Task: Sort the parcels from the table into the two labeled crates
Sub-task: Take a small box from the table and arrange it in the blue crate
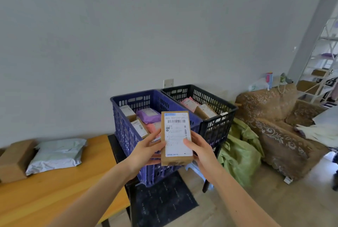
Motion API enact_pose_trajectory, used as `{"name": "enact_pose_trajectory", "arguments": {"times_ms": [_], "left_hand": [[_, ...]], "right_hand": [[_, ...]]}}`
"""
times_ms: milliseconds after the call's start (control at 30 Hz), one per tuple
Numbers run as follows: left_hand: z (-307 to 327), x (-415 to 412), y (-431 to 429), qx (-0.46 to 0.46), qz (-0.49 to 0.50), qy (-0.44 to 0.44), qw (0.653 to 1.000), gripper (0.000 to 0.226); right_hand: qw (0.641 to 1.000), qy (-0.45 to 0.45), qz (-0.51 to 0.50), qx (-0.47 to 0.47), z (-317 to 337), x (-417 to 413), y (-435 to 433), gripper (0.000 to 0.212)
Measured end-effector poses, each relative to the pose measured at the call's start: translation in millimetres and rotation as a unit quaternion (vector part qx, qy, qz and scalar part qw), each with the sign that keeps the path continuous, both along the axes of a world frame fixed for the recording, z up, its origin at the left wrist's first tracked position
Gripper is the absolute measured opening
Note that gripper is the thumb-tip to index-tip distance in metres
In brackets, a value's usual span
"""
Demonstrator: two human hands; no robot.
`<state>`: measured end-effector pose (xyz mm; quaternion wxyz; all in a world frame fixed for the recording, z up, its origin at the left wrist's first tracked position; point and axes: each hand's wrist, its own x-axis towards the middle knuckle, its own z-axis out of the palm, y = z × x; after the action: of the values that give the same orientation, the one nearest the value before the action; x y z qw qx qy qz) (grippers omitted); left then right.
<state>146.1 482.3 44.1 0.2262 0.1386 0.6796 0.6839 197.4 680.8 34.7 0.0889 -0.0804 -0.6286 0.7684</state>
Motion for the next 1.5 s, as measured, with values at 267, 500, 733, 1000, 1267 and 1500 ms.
{"name": "enact_pose_trajectory", "arguments": {"times_ms": [267, 500, 733, 1000, 1267, 1500], "left_hand": [[5.3, -87.8, 35.8, 0.051, 0.030, -0.013, 0.998, 0.036], [5.2, -141.0, 51.2, 0.059, 0.042, -0.009, 0.997, 0.048], [2.5, -193.3, 63.6, 0.017, 0.096, 0.003, 0.995, 0.052], [8.8, -275.3, 76.4, -0.060, 0.172, 0.013, 0.983, 0.052], [-5.7, -330.3, 86.1, -0.030, 0.250, -0.042, 0.967, 0.054], [-25.6, -365.5, 75.9, -0.056, 0.291, -0.058, 0.953, 0.063]], "right_hand": [[0.998, 0.000, 0.068, 0.000, 19.1, -105.0, 45.3, 0.036], [0.993, 0.006, 0.116, -0.024, 12.1, -173.9, 63.6, 0.040], [0.988, -0.027, 0.151, -0.027, -0.8, -246.8, 76.1, 0.039], [0.969, -0.068, 0.230, -0.054, -6.8, -357.8, 81.6, 0.056], [0.943, -0.097, 0.312, -0.066, -21.0, -443.5, 79.4, 0.064], [0.921, -0.138, 0.356, -0.077, -47.3, -493.9, 58.6, 0.068]]}}
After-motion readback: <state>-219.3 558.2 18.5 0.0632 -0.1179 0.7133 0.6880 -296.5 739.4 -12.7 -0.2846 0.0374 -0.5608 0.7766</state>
